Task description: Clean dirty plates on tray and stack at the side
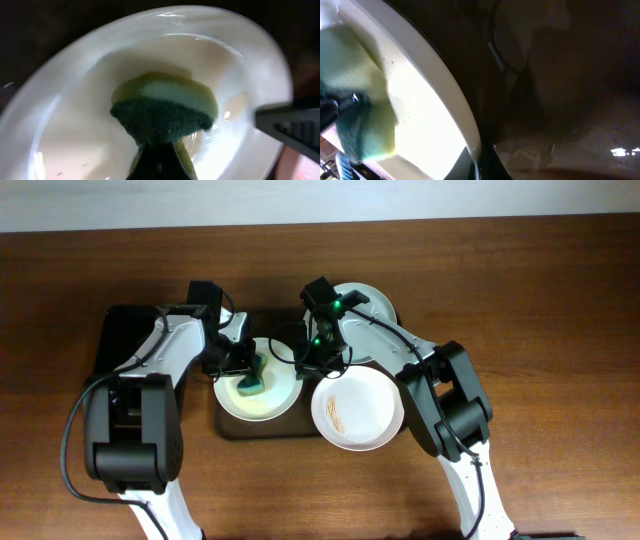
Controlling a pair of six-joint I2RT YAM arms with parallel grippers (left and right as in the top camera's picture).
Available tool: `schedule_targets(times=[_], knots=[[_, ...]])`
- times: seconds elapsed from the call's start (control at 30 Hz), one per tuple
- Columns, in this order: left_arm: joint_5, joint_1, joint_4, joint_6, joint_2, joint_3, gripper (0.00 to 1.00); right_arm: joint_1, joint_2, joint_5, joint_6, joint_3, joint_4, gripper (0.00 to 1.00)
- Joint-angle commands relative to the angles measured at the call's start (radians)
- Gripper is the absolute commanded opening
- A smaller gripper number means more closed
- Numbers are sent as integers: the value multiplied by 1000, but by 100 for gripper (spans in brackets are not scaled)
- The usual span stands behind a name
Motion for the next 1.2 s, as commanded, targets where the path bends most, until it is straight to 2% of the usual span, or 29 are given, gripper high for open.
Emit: schedule_targets(times=[0.0,0.1,0.17,0.33,0.5,0.73,1.03,1.17], knots=[[141,11,-67,56,25,137,0,15,18,40,15,-19,3,4],[246,61,-187,93,25,335,0,14,18,40,15,-19,3,4],[252,100,-222,94,25,378,0,14,16,40,15,-16,3,4],[251,225,-243,93,26,378,0,23,-143,235,12,-10,-53,4],[222,247,-224,93,26,377,0,105,-293,598,15,-10,-158,4],[179,247,-224,93,26,377,1,193,-298,942,61,28,-285,4],[179,247,-224,93,26,377,1,268,-298,1113,64,106,-293,4],[179,247,-224,93,26,377,1,349,-298,1321,65,106,-284,4]])
